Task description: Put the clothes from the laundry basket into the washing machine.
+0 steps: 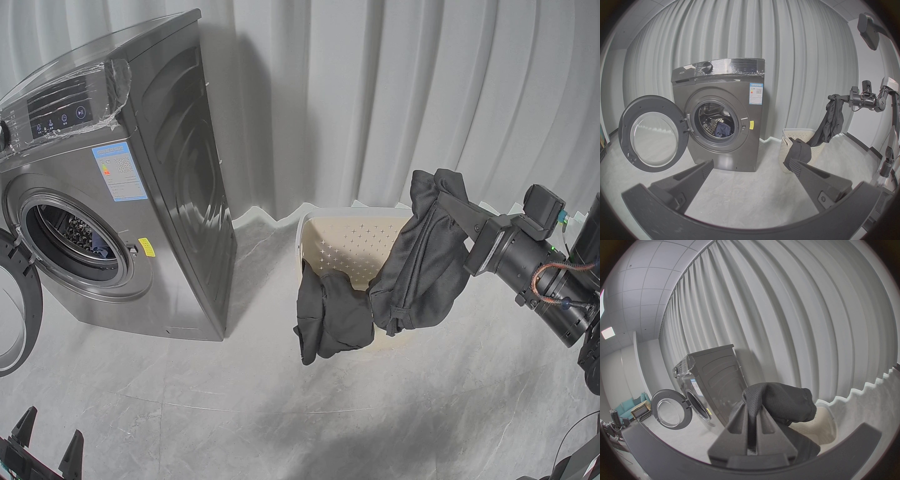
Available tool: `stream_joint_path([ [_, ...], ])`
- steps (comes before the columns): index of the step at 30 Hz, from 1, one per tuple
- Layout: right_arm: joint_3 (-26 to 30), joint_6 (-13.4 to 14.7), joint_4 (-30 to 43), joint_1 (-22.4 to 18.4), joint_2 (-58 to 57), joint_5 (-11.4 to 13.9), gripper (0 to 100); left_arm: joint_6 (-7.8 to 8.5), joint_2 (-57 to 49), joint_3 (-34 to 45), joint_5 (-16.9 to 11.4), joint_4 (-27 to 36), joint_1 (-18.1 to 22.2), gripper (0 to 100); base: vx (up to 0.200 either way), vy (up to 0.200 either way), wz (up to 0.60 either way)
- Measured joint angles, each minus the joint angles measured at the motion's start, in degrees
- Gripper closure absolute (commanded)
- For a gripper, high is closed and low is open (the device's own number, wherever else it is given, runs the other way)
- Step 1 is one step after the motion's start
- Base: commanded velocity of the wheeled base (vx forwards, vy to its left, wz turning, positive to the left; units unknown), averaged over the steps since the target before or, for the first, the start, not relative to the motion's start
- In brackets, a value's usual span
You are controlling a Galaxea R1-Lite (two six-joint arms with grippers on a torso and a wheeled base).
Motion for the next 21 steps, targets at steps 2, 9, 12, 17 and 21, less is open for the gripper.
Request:
stream_joint_path([
  [2, -0.1, 0.0, -0.4, 0.2, 0.0, 0.1, 100, 0.00, 0.0, 0.0, 0.0, 0.0, 0.0, 0, 0.000, 0.200, 0.00],
  [9, -0.3, 0.0, -2.7, 1.0, 0.5, 0.3, 100, 0.00, 0.0, 0.0, 0.0, 0.0, 0.0, 0, 0.000, 0.200, 0.00],
  [12, -0.3, 0.0, -2.7, 1.2, 0.7, 0.4, 100, 0.02, 0.0, 0.0, 0.0, 0.0, 0.0, 0, 0.000, 0.200, 0.00],
  [17, -0.2, 0.0, -2.7, 1.8, 0.9, 0.5, 100, 0.00, 0.0, 0.0, 0.0, 0.0, 0.0, 0, 0.000, 0.200, 0.00],
  [21, -0.1, 0.0, -2.7, 2.3, 1.0, 0.5, 100, 0.00, 0.0, 0.0, 0.0, 0.0, 0.0, 0, 0.000, 0.200, 0.00],
])
